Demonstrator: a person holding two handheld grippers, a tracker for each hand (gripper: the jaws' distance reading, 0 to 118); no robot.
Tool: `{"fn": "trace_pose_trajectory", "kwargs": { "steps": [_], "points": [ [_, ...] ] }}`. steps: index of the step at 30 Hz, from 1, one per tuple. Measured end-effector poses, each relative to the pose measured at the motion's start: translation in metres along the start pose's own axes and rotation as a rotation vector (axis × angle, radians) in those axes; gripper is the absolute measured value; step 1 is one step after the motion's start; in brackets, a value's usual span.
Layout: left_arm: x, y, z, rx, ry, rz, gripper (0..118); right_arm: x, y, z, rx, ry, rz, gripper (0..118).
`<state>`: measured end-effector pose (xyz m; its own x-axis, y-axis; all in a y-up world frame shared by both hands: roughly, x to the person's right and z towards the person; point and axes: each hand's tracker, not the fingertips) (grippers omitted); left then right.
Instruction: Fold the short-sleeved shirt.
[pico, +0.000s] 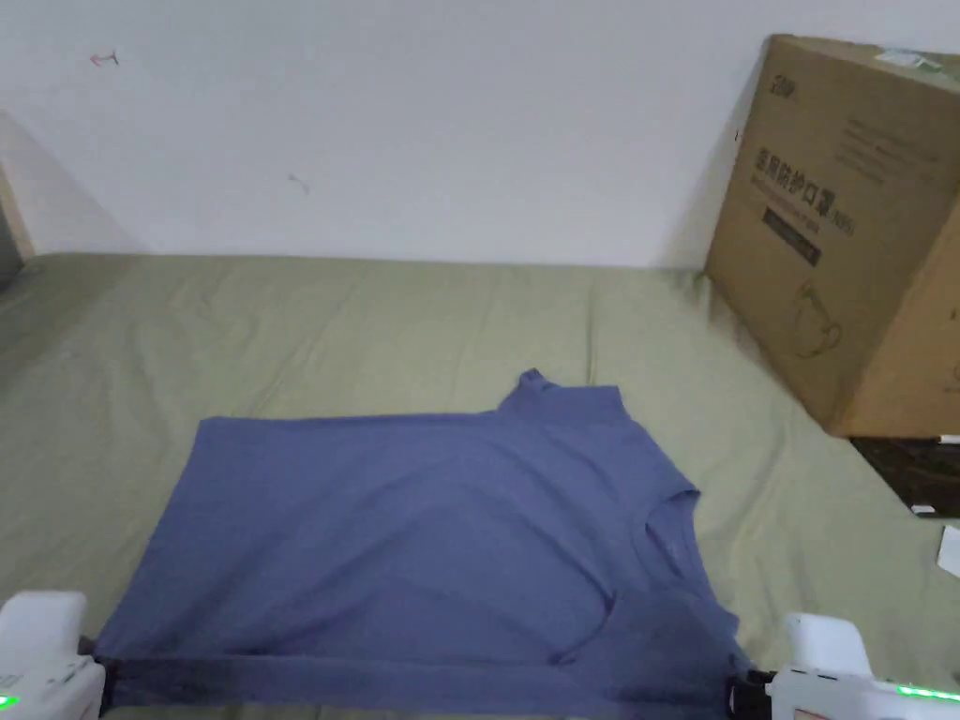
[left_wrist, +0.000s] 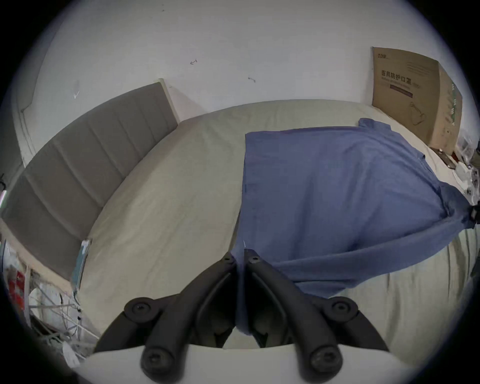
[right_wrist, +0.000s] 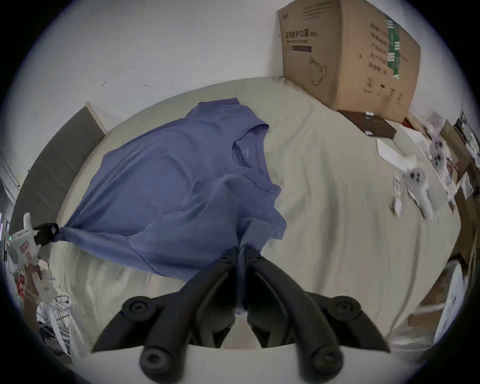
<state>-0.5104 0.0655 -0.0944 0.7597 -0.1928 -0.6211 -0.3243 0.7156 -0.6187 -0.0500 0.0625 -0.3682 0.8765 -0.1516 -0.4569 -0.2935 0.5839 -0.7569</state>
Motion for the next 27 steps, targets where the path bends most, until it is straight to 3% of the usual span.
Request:
{"fn": "trace_pose_trajectory", "kwargs": {
  "steps": [4, 7, 10, 11, 13, 14, 15, 16, 17, 23, 24, 26, 27],
  "points": [
    [-0.006, -0.049, 0.027, -0.030, -0.001, 0.034, 2, 0.004, -0.050, 0.018, -0.046, -0.014, 0.035, 4],
    [-0.008, -0.073, 0.038, -0.051, -0.015, 0.033, 2, 0.014, -0.070, 0.025, -0.052, -0.003, -0.057, 4],
    [-0.010, -0.083, 0.044, -0.048, -0.025, 0.047, 8, 0.013, -0.079, 0.030, -0.036, -0.008, -0.020, 5],
    [-0.010, -0.083, 0.045, -0.045, -0.031, 0.045, 20, 0.012, -0.079, 0.031, -0.029, -0.009, -0.011, 5],
    [-0.006, -0.081, 0.047, -0.048, -0.004, 0.017, 59, 0.011, -0.078, 0.033, -0.012, -0.002, -0.008, 20],
    [-0.007, -0.081, 0.048, -0.052, -0.004, 0.011, 68, 0.010, -0.076, 0.033, -0.015, -0.006, -0.005, 26],
    [-0.008, -0.080, 0.049, -0.055, -0.003, 0.020, 68, 0.008, -0.075, 0.033, -0.018, -0.025, 0.001, 26],
    [-0.011, -0.080, 0.053, -0.054, -0.007, 0.043, 98, 0.008, -0.075, 0.035, -0.015, -0.042, 0.010, 52],
    [-0.010, -0.078, 0.060, -0.032, -0.025, 0.089, 107, 0.008, -0.075, 0.038, -0.010, -0.045, 0.016, 62],
    [-0.020, -0.078, 0.094, -0.007, -0.144, 0.209, 102, 0.003, -0.066, 0.066, 0.073, -0.012, 0.057, 62],
    [-0.020, -0.082, 0.099, -0.013, -0.173, 0.220, 91, -0.001, -0.066, 0.070, 0.083, -0.019, 0.072, 58],
    [-0.017, -0.092, 0.106, -0.028, -0.187, 0.210, 28, -0.007, -0.069, 0.076, 0.103, 0.006, 0.089, 12],
    [-0.014, -0.098, 0.107, -0.035, -0.188, 0.202, 0, -0.008, -0.071, 0.077, 0.106, 0.016, 0.086, 0]
  ]
}}
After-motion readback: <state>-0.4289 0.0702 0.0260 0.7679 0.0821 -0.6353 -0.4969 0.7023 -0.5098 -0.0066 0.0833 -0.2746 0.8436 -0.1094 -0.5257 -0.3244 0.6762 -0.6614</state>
